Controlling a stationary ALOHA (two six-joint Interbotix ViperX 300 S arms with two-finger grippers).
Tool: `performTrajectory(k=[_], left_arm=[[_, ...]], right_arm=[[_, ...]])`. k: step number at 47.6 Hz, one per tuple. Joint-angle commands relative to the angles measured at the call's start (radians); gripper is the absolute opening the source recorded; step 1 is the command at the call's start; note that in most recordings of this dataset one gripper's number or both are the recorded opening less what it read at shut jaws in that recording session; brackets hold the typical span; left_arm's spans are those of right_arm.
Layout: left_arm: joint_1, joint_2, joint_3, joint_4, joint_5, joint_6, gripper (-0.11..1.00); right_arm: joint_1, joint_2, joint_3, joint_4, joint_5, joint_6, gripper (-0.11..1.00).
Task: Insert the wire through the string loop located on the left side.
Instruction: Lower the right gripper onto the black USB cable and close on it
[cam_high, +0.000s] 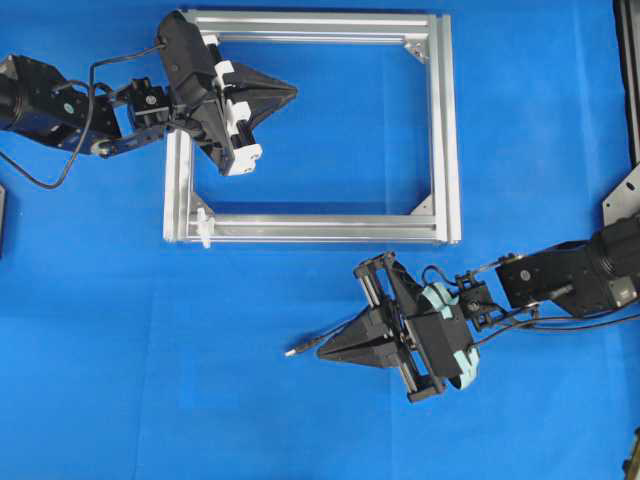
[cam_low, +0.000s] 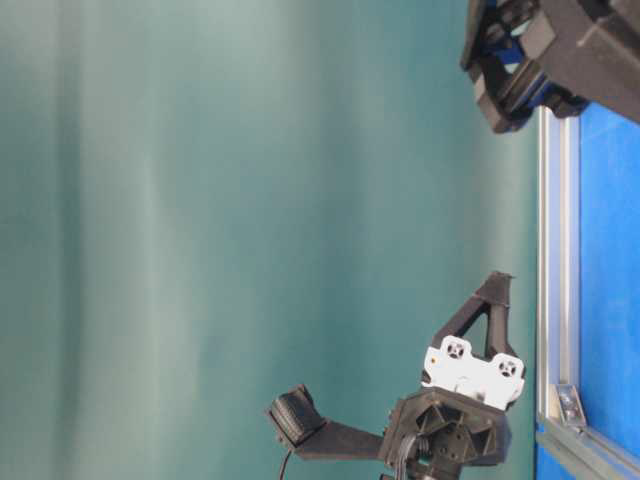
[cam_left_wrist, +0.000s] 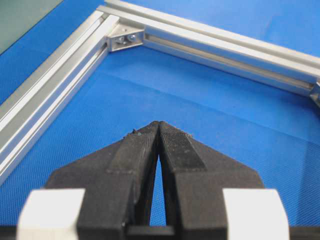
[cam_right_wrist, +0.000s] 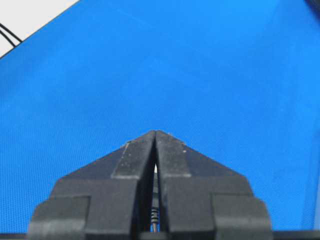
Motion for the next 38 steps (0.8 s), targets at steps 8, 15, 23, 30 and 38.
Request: performTrajectory(k=[8, 15, 23, 30, 38], left_arm=[[-0.008, -0.055, 0.003, 0.026, 0.018, 0.011, 0.00], [-0.008, -0.057, 0.005, 0.026, 0.018, 0.011, 0.00], [-0.008, -0.055, 0.002, 0.026, 0.018, 0.011, 0.00], [-0.008, -0.055, 0.002, 0.026, 0.018, 0.011, 0.00], [-0.008, -0.057, 0.003, 0.026, 0.018, 0.009, 0.00]], right_arm=[[-0.002, -0.110, 0.003, 0.005, 0.071, 0.006, -0.02], [-0.003, -0.120, 0.003, 0.003, 0.095, 0.011, -0.02], [-0.011, -0.120, 0.005, 0.006, 0.098, 0.031, -0.02], [-0.015, -0.120, 0.006, 0.006, 0.101, 0.064, 0.02], [-0.015, -0.120, 0.003, 0.012, 0.127, 0.087, 0.38]])
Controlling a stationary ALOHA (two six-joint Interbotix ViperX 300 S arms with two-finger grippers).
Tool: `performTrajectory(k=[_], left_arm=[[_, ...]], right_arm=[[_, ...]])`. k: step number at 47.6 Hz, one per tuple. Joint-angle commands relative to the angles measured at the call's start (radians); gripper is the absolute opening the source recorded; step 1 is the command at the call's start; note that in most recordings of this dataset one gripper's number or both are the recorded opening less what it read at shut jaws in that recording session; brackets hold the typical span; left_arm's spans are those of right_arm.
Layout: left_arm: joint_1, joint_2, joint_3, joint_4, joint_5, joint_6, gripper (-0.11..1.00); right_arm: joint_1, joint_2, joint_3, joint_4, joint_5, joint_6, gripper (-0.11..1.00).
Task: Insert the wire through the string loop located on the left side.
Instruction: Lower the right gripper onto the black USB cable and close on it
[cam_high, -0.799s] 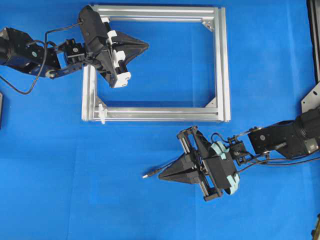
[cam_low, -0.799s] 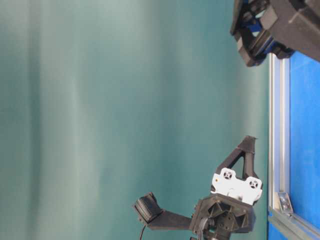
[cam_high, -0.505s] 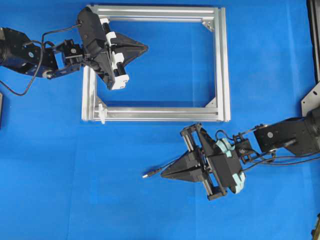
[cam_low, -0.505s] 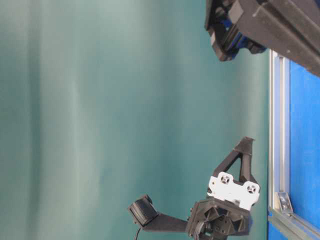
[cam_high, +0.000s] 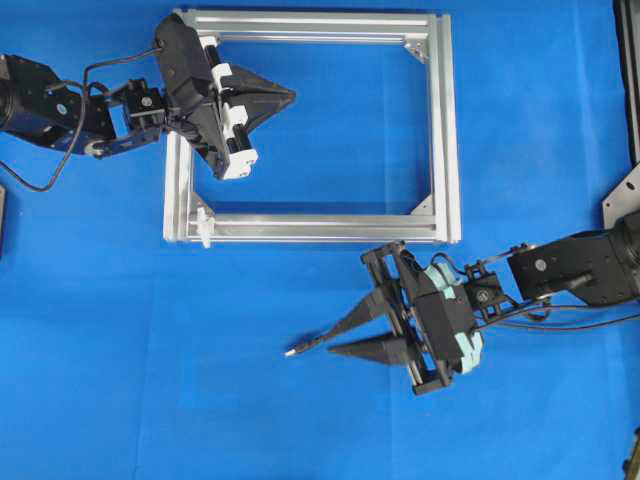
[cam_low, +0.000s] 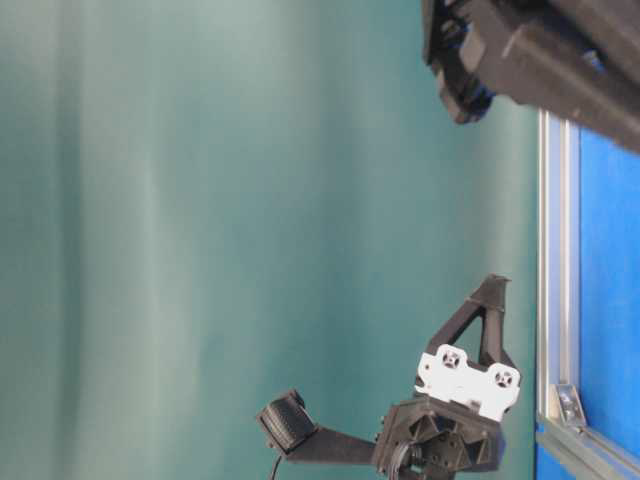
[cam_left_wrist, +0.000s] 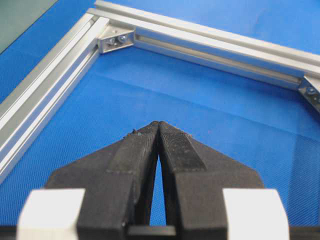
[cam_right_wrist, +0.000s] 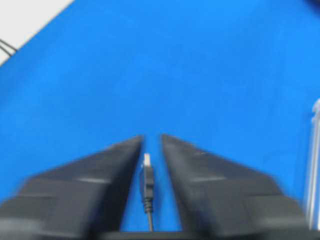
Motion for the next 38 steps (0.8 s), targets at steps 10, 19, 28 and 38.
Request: performTrajectory(k=[10, 19, 28, 38], left_arm=[[-0.002, -0.028, -0.008, 0.003, -0.006, 0.000, 0.00], [-0.002, -0.028, -0.008, 0.003, -0.006, 0.000, 0.00], [-0.002, -0.028, -0.006, 0.003, -0.006, -0.002, 0.00], [-0.002, -0.028, -0.006, 0.003, -0.006, -0.005, 0.00]], right_arm=[[0.002, -0.029, -0.008, 0.028, 0.018, 0.006, 0.94], [0.003, -0.029, -0.008, 0.029, 0.023, 0.006, 0.95], [0.003, -0.009, -0.006, 0.043, 0.025, 0.006, 0.95], [0.003, 0.063, -0.015, 0.091, 0.023, 0.008, 0.95]])
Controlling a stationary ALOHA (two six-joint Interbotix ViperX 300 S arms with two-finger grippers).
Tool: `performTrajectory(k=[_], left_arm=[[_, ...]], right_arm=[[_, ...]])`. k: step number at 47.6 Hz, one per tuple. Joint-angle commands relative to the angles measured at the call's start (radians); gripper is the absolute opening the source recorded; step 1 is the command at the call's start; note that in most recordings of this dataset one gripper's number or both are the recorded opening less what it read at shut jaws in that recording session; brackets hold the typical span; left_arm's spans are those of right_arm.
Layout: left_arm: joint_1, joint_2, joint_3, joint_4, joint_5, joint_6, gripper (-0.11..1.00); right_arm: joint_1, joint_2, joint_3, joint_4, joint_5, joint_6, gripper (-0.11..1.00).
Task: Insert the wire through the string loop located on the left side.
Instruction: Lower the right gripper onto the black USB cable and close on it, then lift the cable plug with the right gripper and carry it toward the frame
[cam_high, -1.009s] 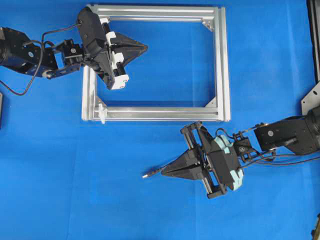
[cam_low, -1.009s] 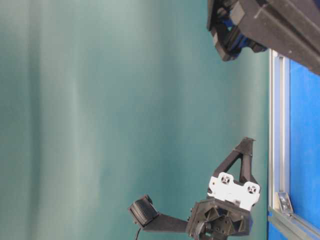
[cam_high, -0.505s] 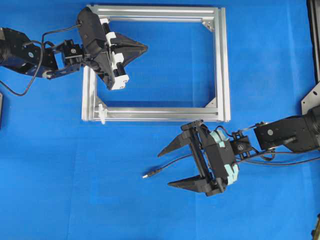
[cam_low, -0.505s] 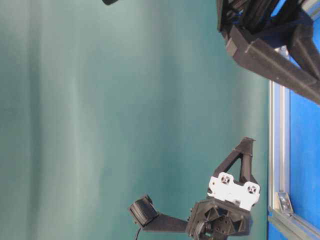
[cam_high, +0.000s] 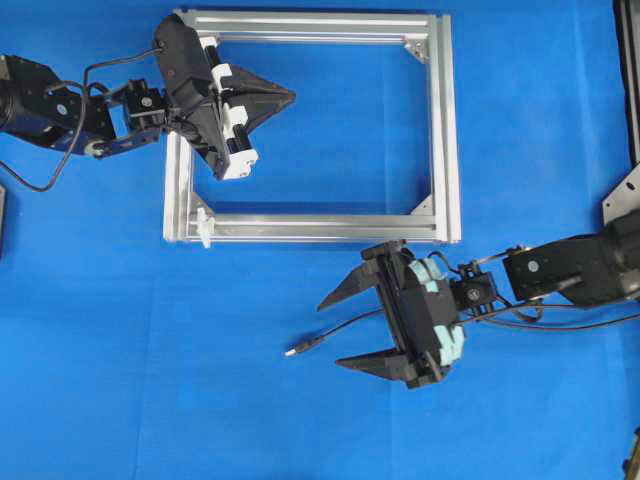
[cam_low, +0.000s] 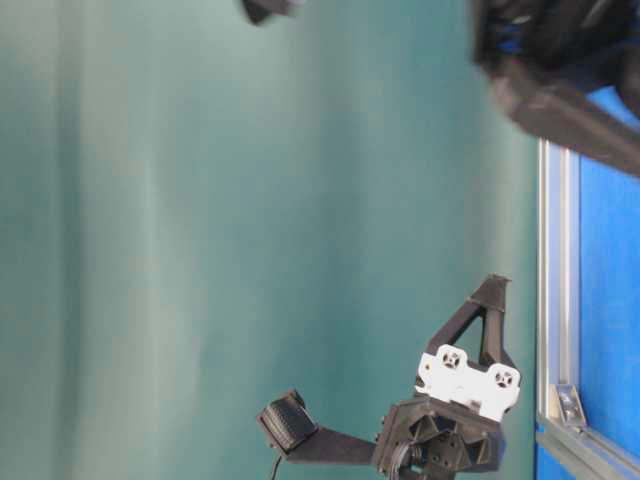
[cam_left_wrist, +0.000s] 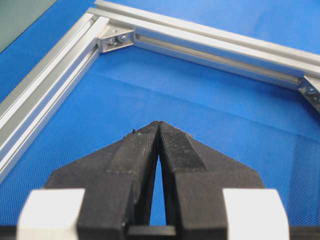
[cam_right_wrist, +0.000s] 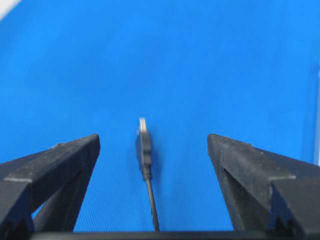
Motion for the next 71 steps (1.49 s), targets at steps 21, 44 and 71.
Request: performTrajectory(k=[21, 44, 71], left_arm=[[-0.002, -0.029, -0.008, 0.003, -0.006, -0.003, 0.00], [-0.002, -0.029, -0.005, 0.003, -0.006, -0.002, 0.00], [-0.002, -0.028, -0.005, 0.003, -0.006, -0.002, 0.00]], right_arm=[[0.002, 0.118, -0.032, 0.051, -0.044, 0.008, 0.94], [0.005, 0.141, -0.032, 0.055, -0.055, 0.005, 0.79], [0.002, 0.141, -0.035, 0.049, -0.055, 0.003, 0.00]])
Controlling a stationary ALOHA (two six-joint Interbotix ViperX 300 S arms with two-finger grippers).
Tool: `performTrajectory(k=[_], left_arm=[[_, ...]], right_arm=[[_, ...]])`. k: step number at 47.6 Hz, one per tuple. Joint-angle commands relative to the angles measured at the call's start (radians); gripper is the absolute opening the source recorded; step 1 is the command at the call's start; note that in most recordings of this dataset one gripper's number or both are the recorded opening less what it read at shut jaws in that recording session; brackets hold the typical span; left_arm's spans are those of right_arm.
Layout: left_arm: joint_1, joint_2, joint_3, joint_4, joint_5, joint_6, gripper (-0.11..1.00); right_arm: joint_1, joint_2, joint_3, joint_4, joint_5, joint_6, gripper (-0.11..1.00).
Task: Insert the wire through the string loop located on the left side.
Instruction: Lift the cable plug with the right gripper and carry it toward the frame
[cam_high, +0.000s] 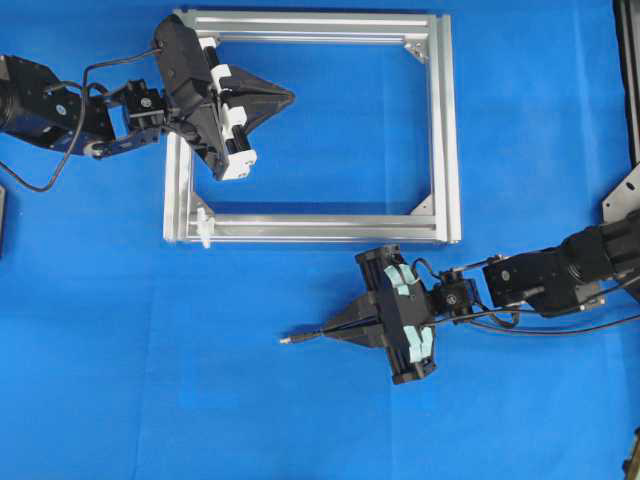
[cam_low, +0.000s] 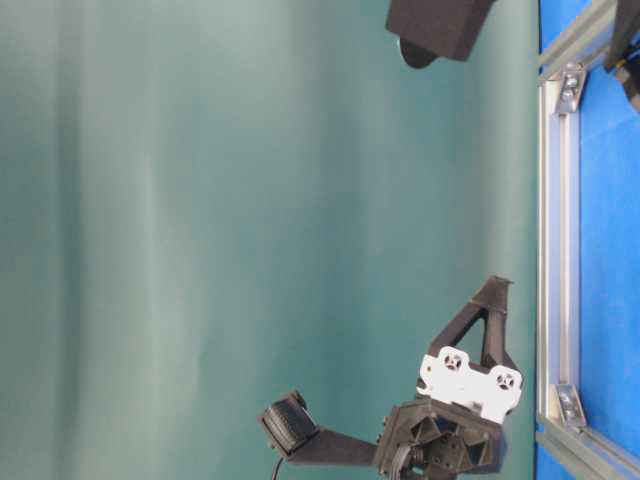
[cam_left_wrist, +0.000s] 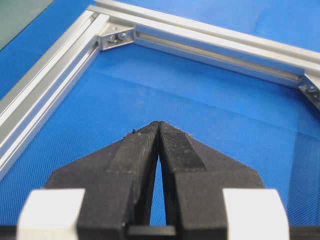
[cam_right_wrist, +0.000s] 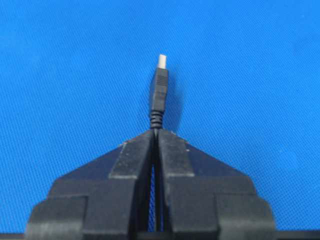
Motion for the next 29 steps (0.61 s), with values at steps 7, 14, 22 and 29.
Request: performTrajectory(k=[7, 14, 22, 29], left_arm=[[-0.002, -0.028, -0.006, 0.003, -0.006, 0.000, 0.00], [-0.002, -0.028, -0.006, 0.003, -0.005, -0.002, 0.00], [-0.002, -0.028, -0.005, 0.003, 0.002, -0.003, 0.00], [-0.002, -0.028, -0.005, 0.003, 0.003, -0.008, 0.00]], right_arm=[[0.002, -0.034, -0.014, -0.003, 0.000, 0.008, 0.00], [0.003, -0.089, -0.015, 0.000, 0.040, 0.009, 0.00], [0.003, -0.179, -0.028, 0.003, 0.137, 0.009, 0.00], [0.005, -0.252, -0.048, 0.003, 0.233, 0.006, 0.00]])
